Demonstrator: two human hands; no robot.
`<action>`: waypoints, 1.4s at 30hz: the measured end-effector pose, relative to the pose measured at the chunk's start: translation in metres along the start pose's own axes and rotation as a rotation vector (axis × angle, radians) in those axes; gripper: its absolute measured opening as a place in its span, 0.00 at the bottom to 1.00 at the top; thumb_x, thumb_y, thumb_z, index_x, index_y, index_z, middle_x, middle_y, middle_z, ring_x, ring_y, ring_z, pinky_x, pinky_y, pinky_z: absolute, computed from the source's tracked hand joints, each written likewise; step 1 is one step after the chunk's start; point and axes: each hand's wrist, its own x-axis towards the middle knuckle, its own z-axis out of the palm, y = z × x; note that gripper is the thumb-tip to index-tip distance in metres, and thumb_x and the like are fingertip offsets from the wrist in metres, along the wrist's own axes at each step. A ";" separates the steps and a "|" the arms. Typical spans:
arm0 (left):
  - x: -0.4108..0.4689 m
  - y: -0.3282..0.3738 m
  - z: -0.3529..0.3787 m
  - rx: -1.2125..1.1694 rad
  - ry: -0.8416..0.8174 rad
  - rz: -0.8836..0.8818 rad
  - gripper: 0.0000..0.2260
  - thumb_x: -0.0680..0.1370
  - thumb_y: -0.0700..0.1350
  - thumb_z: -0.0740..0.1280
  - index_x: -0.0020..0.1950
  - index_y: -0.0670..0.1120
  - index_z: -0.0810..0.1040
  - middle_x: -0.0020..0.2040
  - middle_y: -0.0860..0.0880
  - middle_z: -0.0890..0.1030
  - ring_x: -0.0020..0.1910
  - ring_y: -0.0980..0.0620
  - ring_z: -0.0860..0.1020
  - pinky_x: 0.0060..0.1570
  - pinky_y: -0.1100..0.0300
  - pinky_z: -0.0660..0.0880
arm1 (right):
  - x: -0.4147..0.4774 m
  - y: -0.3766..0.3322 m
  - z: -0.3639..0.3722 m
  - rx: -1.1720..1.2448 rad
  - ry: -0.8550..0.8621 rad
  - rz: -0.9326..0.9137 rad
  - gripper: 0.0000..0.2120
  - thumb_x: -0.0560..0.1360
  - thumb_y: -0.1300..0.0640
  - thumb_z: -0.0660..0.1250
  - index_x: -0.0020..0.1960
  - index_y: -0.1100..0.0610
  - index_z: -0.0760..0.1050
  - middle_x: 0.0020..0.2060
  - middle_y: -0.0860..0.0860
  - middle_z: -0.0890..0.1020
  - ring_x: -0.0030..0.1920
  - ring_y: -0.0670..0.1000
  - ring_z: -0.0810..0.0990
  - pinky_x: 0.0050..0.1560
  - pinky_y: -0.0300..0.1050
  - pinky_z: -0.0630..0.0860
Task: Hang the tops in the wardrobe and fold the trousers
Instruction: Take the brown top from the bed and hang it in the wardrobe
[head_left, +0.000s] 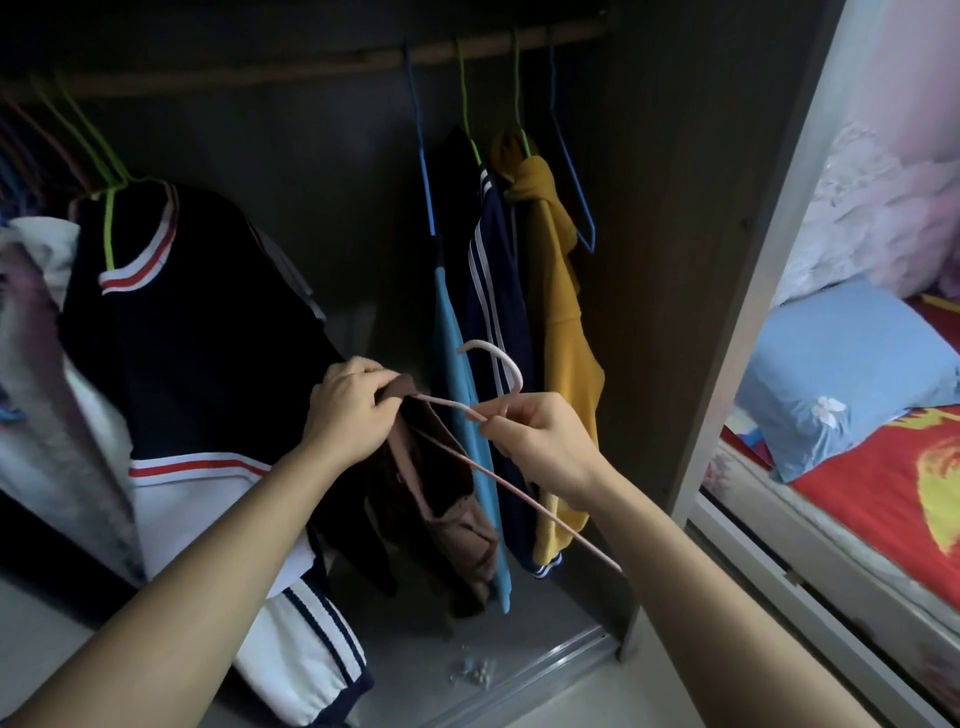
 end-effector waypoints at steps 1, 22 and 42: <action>0.000 0.004 -0.001 -0.015 -0.030 0.028 0.12 0.77 0.47 0.62 0.57 0.50 0.81 0.54 0.48 0.80 0.55 0.42 0.76 0.54 0.49 0.73 | 0.000 -0.003 -0.001 -0.015 0.012 -0.006 0.08 0.77 0.58 0.67 0.51 0.53 0.85 0.30 0.53 0.78 0.31 0.54 0.71 0.35 0.50 0.70; 0.005 0.073 0.002 -0.410 -0.052 0.028 0.08 0.81 0.43 0.58 0.44 0.47 0.73 0.38 0.51 0.77 0.40 0.48 0.77 0.42 0.52 0.72 | 0.001 0.022 -0.032 -0.443 0.137 -0.238 0.13 0.83 0.48 0.60 0.60 0.50 0.80 0.36 0.46 0.82 0.32 0.42 0.77 0.33 0.36 0.72; 0.016 0.070 0.004 -0.333 -0.016 0.004 0.12 0.82 0.59 0.53 0.46 0.57 0.72 0.38 0.57 0.73 0.50 0.44 0.78 0.57 0.43 0.73 | -0.019 0.058 -0.006 -0.737 0.361 -0.556 0.13 0.79 0.46 0.66 0.57 0.52 0.81 0.49 0.48 0.78 0.44 0.47 0.78 0.41 0.41 0.76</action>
